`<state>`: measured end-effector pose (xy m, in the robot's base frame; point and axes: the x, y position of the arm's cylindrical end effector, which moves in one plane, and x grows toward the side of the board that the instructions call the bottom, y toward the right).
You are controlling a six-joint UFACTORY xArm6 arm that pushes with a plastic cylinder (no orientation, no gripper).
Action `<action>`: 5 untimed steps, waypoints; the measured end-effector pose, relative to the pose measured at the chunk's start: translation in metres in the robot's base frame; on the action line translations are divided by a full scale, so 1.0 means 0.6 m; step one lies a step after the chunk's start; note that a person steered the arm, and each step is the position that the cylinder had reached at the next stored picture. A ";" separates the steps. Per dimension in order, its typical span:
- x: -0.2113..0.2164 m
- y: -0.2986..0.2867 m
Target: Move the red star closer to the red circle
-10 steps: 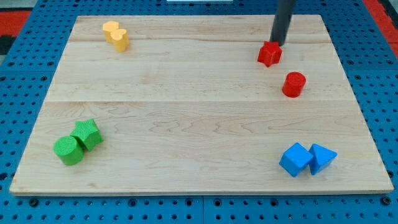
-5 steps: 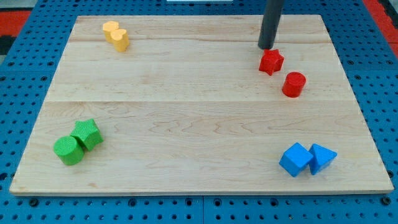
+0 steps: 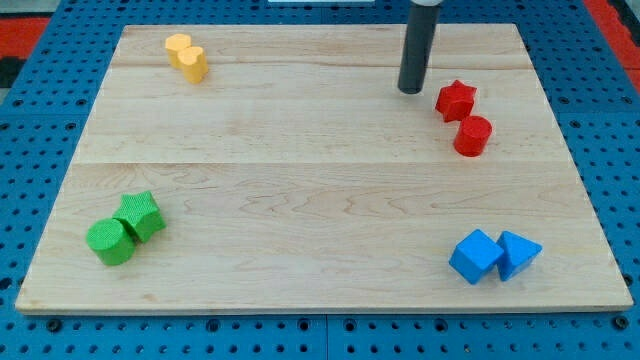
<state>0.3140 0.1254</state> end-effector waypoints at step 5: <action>0.051 0.115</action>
